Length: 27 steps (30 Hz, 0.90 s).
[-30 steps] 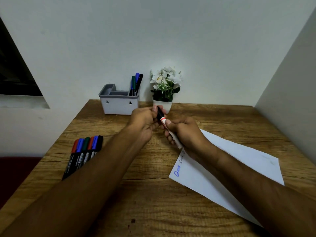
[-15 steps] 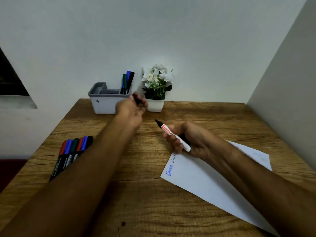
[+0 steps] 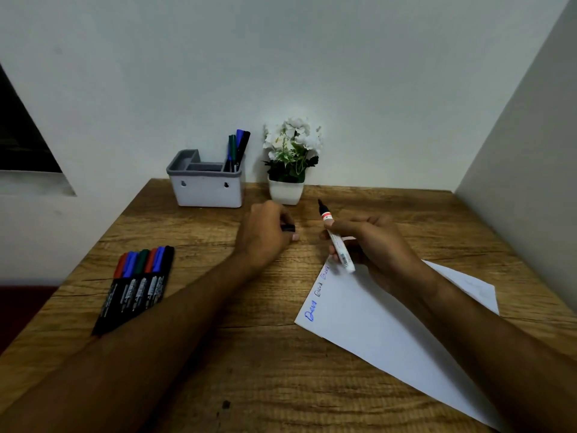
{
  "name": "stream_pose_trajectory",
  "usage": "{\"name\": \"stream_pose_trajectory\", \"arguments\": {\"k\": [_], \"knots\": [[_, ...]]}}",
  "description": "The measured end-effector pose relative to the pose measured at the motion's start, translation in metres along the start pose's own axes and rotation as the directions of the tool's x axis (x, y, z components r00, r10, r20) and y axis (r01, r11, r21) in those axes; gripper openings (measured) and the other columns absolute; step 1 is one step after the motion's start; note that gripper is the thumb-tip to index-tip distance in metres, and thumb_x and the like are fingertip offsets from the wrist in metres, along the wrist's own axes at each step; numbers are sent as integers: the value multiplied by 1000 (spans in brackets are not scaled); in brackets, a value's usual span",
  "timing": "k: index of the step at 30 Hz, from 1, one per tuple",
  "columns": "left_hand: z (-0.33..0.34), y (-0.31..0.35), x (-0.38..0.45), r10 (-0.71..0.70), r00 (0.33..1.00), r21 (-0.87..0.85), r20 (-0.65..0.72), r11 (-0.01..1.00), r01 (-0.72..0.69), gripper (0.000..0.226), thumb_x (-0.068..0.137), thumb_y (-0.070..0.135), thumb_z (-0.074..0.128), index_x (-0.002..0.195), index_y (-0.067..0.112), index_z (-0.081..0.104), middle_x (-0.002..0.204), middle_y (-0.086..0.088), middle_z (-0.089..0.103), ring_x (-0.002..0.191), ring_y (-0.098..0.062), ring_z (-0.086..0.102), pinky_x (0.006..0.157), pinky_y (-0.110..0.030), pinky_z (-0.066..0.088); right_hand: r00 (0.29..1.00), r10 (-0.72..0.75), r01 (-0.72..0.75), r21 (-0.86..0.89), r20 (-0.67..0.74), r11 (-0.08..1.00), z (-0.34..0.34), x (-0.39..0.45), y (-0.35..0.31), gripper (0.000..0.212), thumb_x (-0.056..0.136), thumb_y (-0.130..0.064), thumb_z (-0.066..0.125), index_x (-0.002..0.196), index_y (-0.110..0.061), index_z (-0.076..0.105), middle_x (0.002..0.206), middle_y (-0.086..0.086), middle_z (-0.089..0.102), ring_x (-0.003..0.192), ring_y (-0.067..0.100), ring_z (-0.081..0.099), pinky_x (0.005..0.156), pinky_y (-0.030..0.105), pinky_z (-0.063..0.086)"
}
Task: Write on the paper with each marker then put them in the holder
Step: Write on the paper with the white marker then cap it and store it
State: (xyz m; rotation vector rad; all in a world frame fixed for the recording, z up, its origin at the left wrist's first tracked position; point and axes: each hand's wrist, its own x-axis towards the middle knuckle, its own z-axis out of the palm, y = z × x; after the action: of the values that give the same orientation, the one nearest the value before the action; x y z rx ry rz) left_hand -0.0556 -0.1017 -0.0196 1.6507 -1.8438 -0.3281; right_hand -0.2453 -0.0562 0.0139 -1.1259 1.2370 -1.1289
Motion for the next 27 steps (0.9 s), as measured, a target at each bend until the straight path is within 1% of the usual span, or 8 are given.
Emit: {"name": "stream_pose_trajectory", "arguments": {"k": [5, 9, 13, 16, 17, 19, 22, 27], "knots": [[1, 0, -4, 26, 998, -17, -63, 999, -27, 40, 71, 33, 86, 106, 17, 74, 102, 3, 73, 91, -9, 66, 82, -28, 56, 996, -29, 20, 116, 81, 993, -9, -1, 1, 32, 88, -1, 74, 119, -9, 72, 96, 26, 74, 57, 30, 64, 53, 32, 55], [-4, 10, -23, 183, 973, -87, -139, 977, -196, 29, 81, 4, 68, 107, 15, 74, 103, 3, 73, 91, -4, 64, 81, -20, 54, 987, -69, 27, 266, 149, 964, -17, 4, -2, 37, 101, 8, 46, 129, -4, 66, 100, 24, 70, 65, 28, 68, 59, 33, 59], [-3, 14, -51, 411, 907, -102, 89, 910, -402, 34, 84, 7, 60, 116, 14, 69, 111, 2, 71, 101, -10, 63, 89, -32, 53, 974, -147, 77, 362, 170, 929, -28, 9, 0, 54, 91, 27, 38, 128, -2, 64, 103, 20, 74, 83, 24, 73, 79, 31, 63], [2, 14, -64, 484, 842, -81, 240, 874, -479, 34, 91, 15, 55, 125, 14, 62, 123, 1, 66, 112, -12, 57, 102, -28, 45, 979, -180, 127, 397, 99, 909, -33, 12, 2, 35, 92, 18, 54, 120, -2, 65, 93, 11, 77, 83, 19, 74, 77, 27, 63], [3, 14, -66, 488, 828, -70, 276, 870, -489, 41, 95, 17, 53, 136, 17, 56, 137, 4, 59, 126, -8, 49, 111, -16, 31, 983, -171, 134, 383, 63, 914, -35, 13, 3, 28, 94, 10, 58, 118, -2, 65, 89, 9, 76, 78, 18, 72, 69, 26, 62], [3, 13, -67, 486, 804, -28, 343, 861, -508, 51, 101, 24, 46, 151, 19, 36, 157, 5, 35, 145, -2, 24, 111, -5, 2, 986, -168, 158, 291, 11, 944, -38, 13, 5, 20, 97, -4, 63, 117, -3, 67, 83, 8, 72, 67, 17, 62, 54, 25, 52], [3, 10, -67, 457, 780, -4, 428, 864, -504, 56, 104, 28, 41, 156, 18, 23, 163, 3, 18, 150, -4, 6, 115, -14, -5, 967, -255, 252, 116, 11, 961, -41, 12, 11, 13, 98, -11, 66, 106, -2, 71, 79, 13, 70, 54, 19, 54, 46, 26, 43], [0, 7, -75, 455, 745, 48, 488, 838, -543, 56, 106, 34, 33, 157, 21, 14, 164, 6, 7, 146, 2, -7, 113, -14, -15, 935, -337, 350, -156, 108, 924, -44, 7, 22, 7, 90, -3, 74, 89, 3, 76, 74, 19, 73, 54, 25, 58, 48, 31, 47]]}}
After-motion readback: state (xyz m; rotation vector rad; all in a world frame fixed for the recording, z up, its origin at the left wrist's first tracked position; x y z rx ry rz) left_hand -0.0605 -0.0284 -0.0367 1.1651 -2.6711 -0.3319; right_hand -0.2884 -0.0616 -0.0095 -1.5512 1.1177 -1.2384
